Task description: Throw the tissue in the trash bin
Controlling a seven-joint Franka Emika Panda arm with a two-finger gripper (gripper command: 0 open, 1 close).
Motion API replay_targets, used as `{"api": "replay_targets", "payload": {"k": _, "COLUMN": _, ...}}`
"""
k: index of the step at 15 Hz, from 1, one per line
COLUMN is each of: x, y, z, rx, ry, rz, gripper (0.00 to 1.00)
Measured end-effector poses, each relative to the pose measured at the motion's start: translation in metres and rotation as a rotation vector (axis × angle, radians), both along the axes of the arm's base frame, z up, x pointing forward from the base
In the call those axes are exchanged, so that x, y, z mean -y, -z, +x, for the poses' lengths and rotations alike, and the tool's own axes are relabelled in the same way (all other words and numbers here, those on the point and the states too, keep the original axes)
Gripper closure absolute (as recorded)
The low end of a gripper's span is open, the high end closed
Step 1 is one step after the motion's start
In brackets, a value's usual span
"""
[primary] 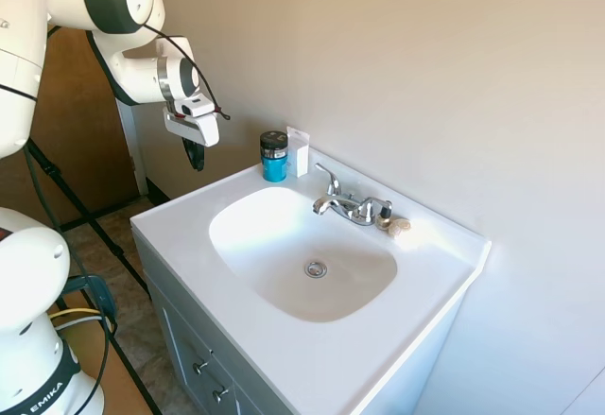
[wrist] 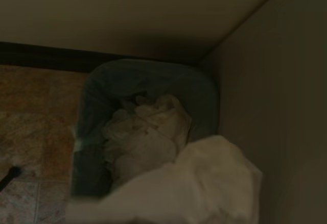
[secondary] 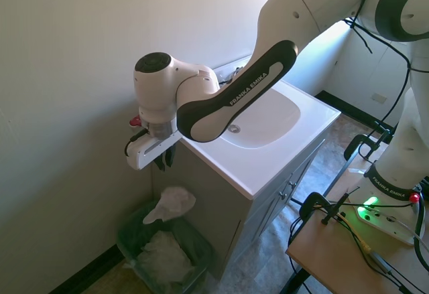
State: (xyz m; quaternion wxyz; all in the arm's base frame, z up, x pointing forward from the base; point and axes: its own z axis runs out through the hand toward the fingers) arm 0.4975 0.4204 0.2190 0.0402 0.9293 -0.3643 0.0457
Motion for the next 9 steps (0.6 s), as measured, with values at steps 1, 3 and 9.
{"api": "replay_targets", "payload": {"k": 1, "x": -0.003, "y": 0.002, "z": -0.002, "rx": -0.001, "ry": 0.004, "rz": -0.001, "gripper": 0.00}}
{"api": "replay_targets", "payload": {"k": 3, "x": -0.008, "y": 0.000, "z": -0.004, "rx": 0.012, "ry": 0.016, "rz": -0.002, "gripper": 0.00}}
{"api": "replay_targets", "payload": {"k": 9, "x": -0.017, "y": -0.052, "z": 0.001, "rx": 0.117, "ry": 0.075, "rz": 0.008, "gripper": 0.00}}
